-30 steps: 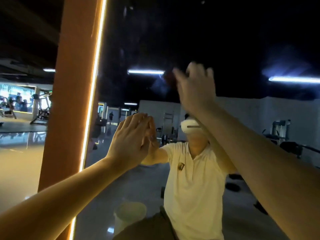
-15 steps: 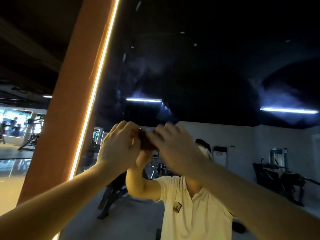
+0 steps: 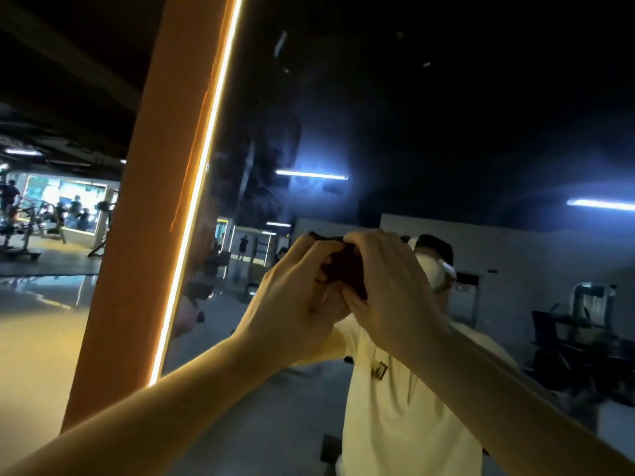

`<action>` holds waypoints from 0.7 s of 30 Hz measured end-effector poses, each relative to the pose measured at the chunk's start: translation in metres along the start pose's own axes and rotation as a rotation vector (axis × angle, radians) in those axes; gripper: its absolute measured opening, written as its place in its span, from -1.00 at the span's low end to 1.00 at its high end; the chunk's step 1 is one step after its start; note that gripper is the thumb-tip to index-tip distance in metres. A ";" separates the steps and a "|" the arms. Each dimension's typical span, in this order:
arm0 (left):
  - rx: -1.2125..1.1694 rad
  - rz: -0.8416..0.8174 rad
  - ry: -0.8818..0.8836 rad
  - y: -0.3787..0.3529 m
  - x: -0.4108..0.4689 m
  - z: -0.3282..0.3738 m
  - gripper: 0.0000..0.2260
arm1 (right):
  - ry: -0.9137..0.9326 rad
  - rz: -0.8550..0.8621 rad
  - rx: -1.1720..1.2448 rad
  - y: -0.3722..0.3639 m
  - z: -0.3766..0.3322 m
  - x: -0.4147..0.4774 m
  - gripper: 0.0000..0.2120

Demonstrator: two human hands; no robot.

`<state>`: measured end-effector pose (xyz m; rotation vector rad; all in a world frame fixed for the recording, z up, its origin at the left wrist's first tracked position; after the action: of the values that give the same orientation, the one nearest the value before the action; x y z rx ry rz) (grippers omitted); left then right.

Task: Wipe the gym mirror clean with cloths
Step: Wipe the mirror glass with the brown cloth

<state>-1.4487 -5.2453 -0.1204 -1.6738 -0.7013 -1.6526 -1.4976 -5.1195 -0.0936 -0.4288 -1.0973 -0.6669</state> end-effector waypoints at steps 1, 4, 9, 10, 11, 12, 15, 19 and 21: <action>0.012 -0.013 0.034 -0.003 0.002 0.000 -0.60 | -0.009 -0.036 0.048 0.001 0.001 0.005 -0.55; 0.075 -0.013 0.097 -0.008 0.011 0.001 -0.61 | 0.089 -0.194 0.069 0.006 0.006 0.018 -0.44; 0.166 -0.069 0.082 -0.012 0.012 0.001 -0.55 | 0.372 -0.375 -0.074 0.020 0.018 0.037 -0.37; 0.208 -0.087 0.073 -0.014 0.014 0.002 -0.55 | 0.383 -0.406 -0.068 0.022 0.020 0.041 -0.36; 0.265 -0.114 0.054 -0.017 0.014 0.002 -0.55 | 0.392 -0.429 -0.049 0.021 0.021 0.044 -0.37; 0.323 -0.149 0.033 -0.020 0.013 0.004 -0.56 | 0.396 -0.446 -0.025 0.021 0.022 0.045 -0.39; 0.390 -0.217 0.034 -0.026 0.016 0.007 -0.59 | 0.395 -0.493 0.023 0.024 0.028 0.053 -0.45; 0.413 -0.131 0.142 -0.015 0.058 -0.008 -0.71 | 0.311 -0.394 0.001 0.037 0.057 0.091 -0.55; 0.406 -0.105 0.137 -0.011 0.094 -0.013 -0.71 | 0.216 -0.374 -0.049 0.042 0.075 0.110 -0.59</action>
<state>-1.4608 -5.2559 -0.0262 -1.2441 -0.9938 -1.5520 -1.4868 -5.0722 0.0375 -0.1860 -0.9635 -1.0468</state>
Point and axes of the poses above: each hand's wrist, its own x-axis towards the middle knuckle, its own y-axis out of the back of the hand, z = x × y, the point moved 6 cm from there along x, towards the middle knuckle, and after that the axes turned 15 degrees about z, right-handed, at the moved point
